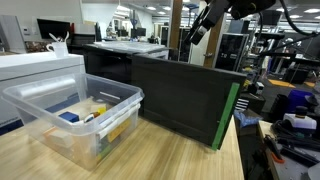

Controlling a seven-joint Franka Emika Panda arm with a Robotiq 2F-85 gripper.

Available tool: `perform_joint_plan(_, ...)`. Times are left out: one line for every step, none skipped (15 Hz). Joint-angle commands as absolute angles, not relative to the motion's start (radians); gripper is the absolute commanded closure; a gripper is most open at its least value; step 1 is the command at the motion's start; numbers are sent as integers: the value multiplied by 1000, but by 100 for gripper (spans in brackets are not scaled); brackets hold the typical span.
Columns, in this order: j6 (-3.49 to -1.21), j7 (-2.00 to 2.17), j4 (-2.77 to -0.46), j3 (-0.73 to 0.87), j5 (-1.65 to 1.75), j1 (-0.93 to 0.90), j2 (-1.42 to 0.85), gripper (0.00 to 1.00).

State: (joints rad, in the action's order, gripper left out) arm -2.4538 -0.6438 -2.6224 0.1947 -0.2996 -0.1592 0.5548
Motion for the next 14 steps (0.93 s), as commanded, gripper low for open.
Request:
perform_joint_plan(-2418,-683,-2670,168,-220,-173,605,0)
perform_joint_plan(-2413,-686,-2676,161,-201,-178,610,0)
perform_joint_plan(-2393,-690,-2681,153,-183,-190,619,0)
perform_joint_plan(-2389,-695,-2687,147,-172,-195,623,0)
perform_joint_plan(-2378,-698,-2690,141,-157,-202,627,0)
perform_joint_plan(-2329,-693,-2680,144,-159,-211,624,0)
perform_joint_plan(-2308,-692,-2680,139,-156,-214,625,0)
perform_joint_plan(-2263,-692,-2670,138,-156,-218,618,0)
perform_joint_plan(-2247,-688,-2668,133,-152,-217,611,0)
perform_joint_plan(-2231,-688,-2663,131,-152,-216,597,0)
perform_joint_plan(-2237,-692,-2660,127,-144,-213,584,0)
perform_joint_plan(-2243,-698,-2659,126,-139,-215,575,0)
perform_joint_plan(-2259,-707,-2660,123,-132,-217,565,0)
perform_joint_plan(-2265,-714,-2660,121,-124,-217,556,0)
